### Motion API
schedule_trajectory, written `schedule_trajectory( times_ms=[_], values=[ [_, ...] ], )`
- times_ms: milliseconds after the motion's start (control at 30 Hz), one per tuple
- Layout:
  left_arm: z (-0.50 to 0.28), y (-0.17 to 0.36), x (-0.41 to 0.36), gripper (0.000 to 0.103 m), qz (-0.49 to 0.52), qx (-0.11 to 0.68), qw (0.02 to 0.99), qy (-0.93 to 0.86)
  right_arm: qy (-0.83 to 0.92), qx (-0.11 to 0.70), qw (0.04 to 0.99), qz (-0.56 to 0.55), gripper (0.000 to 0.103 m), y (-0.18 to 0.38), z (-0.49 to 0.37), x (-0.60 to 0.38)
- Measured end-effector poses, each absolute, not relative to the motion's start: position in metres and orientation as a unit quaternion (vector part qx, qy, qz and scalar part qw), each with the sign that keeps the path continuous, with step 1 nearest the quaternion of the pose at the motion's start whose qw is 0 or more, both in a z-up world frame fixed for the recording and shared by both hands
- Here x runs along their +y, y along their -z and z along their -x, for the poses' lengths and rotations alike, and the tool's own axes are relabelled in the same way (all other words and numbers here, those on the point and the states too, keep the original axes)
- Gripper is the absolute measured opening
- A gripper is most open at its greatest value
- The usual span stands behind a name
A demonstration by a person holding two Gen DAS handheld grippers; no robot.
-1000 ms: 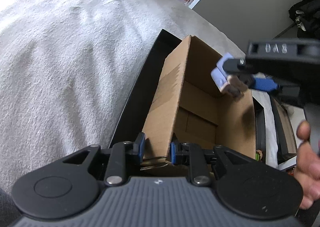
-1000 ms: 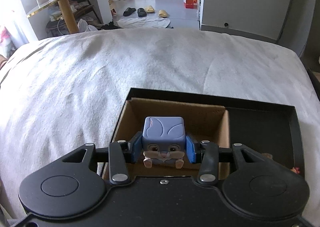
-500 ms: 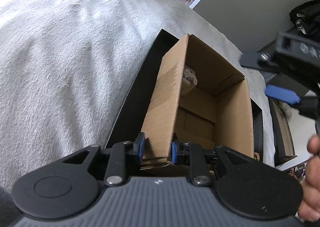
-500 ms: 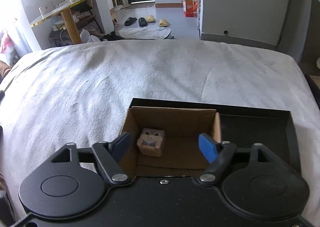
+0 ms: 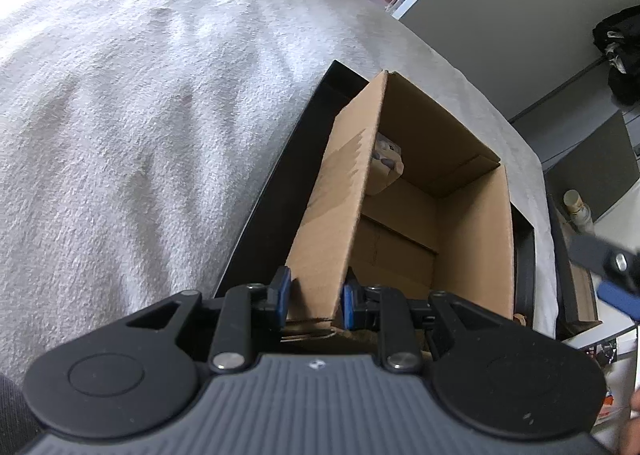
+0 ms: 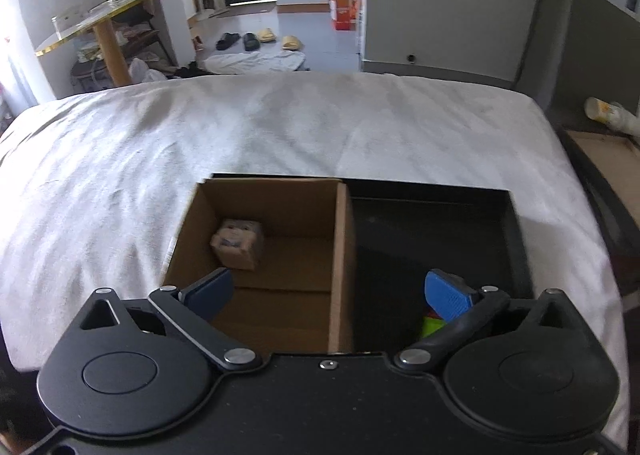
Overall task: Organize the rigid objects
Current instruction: 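Move the right gripper back over the tray toward the pink figure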
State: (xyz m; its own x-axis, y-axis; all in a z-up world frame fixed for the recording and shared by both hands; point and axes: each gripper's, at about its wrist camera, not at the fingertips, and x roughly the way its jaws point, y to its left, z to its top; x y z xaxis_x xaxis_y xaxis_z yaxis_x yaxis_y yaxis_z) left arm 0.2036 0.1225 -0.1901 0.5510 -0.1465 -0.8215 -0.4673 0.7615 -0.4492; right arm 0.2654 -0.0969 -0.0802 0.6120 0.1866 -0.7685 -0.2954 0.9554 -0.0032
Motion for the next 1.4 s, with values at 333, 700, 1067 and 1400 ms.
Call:
schedule_trajectory(
  times_ms=[333, 700, 1067, 1400],
  values=[
    [-0.204, 0.187, 0.114, 0.024, 0.319, 0.476, 0.81, -0.122, -0.103, 0.421, 0.901, 0.035, 0.103, 0.08, -0.243, -0.165],
    [-0.204, 0.183, 0.108, 0.024, 0.308, 0.477, 0.812, -0.135, -0.068, 0.42, 0.905, 0.002, 0.103, 0.079, -0.228, -0.214],
    [-0.202, 0.178, 0.106, 0.023, 0.306, 0.476, 0.813, -0.136, -0.015, 0.459, 0.888, -0.038, 0.103, 0.083, -0.233, -0.252],
    [-0.197, 0.176, 0.106, 0.023, 0.301, 0.469, 0.818, -0.139, -0.017, 0.467, 0.882, -0.057, 0.103, 0.075, -0.241, -0.256]
  ],
)
